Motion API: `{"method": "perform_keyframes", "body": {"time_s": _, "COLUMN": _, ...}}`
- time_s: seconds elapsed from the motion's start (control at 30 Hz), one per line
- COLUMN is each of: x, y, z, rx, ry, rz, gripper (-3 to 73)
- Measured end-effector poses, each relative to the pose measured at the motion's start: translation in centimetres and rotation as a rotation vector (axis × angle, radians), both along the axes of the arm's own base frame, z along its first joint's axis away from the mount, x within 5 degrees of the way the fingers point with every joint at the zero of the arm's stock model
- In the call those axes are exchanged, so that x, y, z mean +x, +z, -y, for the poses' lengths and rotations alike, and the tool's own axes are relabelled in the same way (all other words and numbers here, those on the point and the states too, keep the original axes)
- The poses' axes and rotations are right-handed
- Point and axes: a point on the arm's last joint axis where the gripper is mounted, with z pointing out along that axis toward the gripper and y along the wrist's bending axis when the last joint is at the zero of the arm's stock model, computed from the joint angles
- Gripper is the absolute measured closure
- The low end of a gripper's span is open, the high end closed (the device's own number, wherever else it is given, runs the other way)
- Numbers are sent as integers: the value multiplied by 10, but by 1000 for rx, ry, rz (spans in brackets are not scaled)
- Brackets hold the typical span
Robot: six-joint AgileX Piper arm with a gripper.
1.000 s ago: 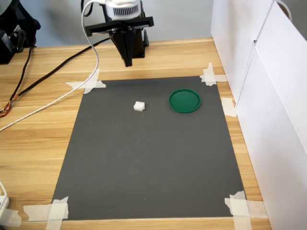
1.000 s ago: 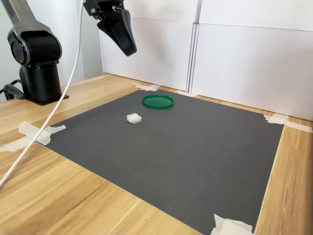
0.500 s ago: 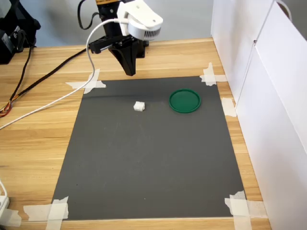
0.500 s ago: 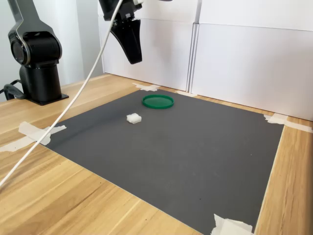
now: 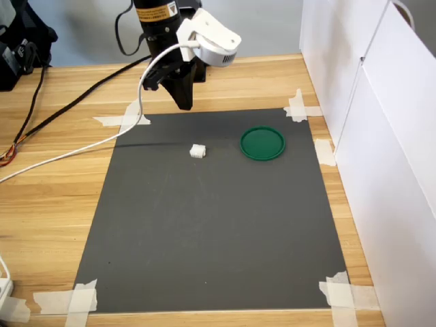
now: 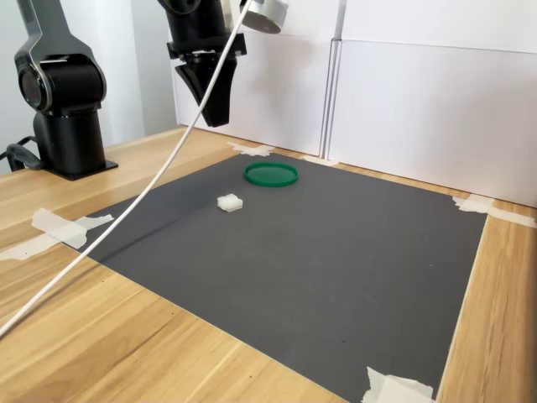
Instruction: Grasp a white terminal and put it in the green lid.
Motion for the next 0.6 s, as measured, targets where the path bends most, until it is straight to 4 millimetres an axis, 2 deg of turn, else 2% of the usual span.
{"method": "perform_keyframes", "body": {"time_s": 0.07, "x": 1, "y": -2, "z": 0, "rx": -1, "ry": 3, "rz": -9, "gripper": 531}}
{"method": "perform_keyframes", "body": {"time_s": 0.23, "x": 7, "y": -5, "z": 0, "rx": 2, "ry": -15, "rz": 6, "gripper": 211}}
{"method": "perform_keyframes", "body": {"time_s": 0.33, "x": 9, "y": -5, "z": 0, "rx": 2, "ry": -18, "rz": 27, "gripper": 59}}
{"method": "perform_keyframes", "body": {"time_s": 0.43, "x": 9, "y": -5, "z": 0, "rx": 2, "ry": -16, "rz": 22, "gripper": 0}}
{"method": "perform_keyframes", "body": {"time_s": 0.6, "x": 4, "y": -11, "z": -1, "rx": 16, "ry": -19, "rz": -17, "gripper": -15}}
